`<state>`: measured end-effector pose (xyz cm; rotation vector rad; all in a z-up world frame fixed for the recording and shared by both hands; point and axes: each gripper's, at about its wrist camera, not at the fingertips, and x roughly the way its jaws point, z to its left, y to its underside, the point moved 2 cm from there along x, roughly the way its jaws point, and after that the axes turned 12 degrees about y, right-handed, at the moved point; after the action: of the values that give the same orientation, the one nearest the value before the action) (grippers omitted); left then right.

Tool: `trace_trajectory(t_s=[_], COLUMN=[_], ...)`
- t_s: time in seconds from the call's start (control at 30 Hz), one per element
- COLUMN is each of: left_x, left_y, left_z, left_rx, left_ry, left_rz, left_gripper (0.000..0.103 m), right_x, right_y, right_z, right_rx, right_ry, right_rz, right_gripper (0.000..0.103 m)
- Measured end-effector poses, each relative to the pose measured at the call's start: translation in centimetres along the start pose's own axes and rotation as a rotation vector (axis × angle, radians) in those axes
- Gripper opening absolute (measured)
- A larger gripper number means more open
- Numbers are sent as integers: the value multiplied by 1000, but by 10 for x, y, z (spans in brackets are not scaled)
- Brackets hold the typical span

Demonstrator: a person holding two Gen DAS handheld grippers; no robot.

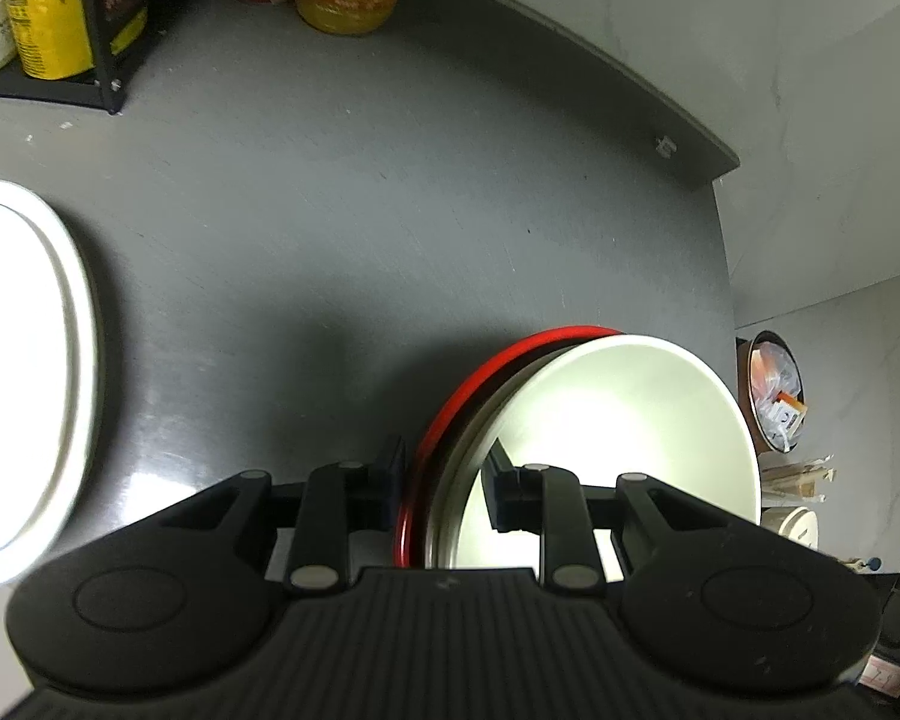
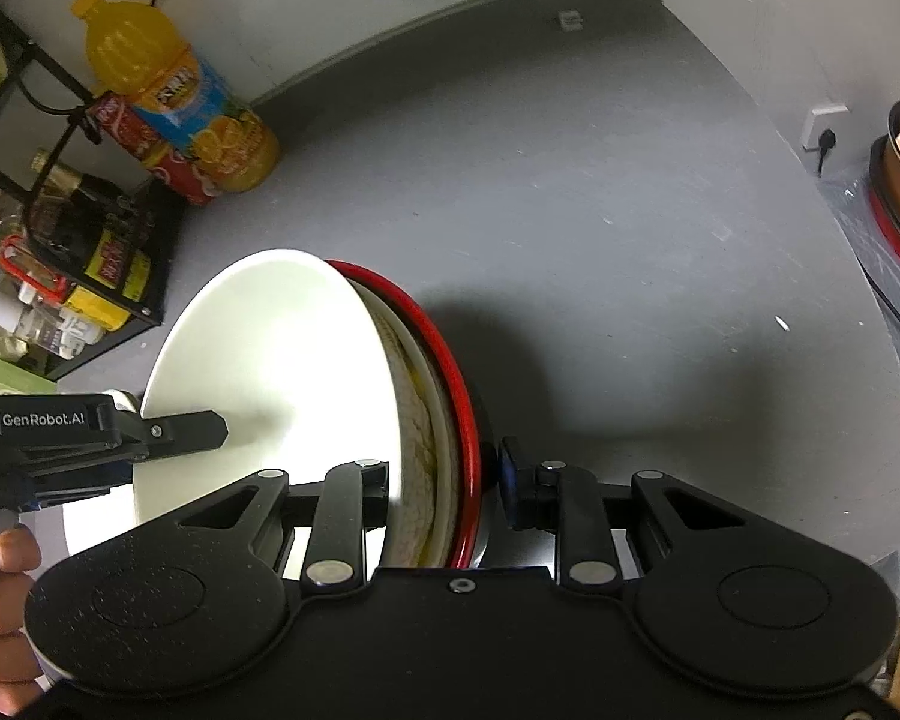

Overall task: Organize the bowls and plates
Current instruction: 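Lift the red bowl stack with both tools and carry it over the plates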

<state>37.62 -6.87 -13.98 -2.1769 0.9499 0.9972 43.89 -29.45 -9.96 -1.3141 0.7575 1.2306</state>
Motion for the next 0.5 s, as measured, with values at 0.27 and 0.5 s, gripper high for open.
trace_trajectory(t_s=[0.27,0.5], left_x=[-35,-67], left_y=[-8,-15], left_z=[15,36], left_rx=[5,-9], left_ry=[5,-1], left_rz=[-33,-70], left_gripper=[25,25], right_x=[-9,-12], right_y=[-3,-3], right_z=[32,72], right_rx=[10,-26], right_ry=[-32,-60], right_rz=[-9,-17], right_gripper=[26,26])
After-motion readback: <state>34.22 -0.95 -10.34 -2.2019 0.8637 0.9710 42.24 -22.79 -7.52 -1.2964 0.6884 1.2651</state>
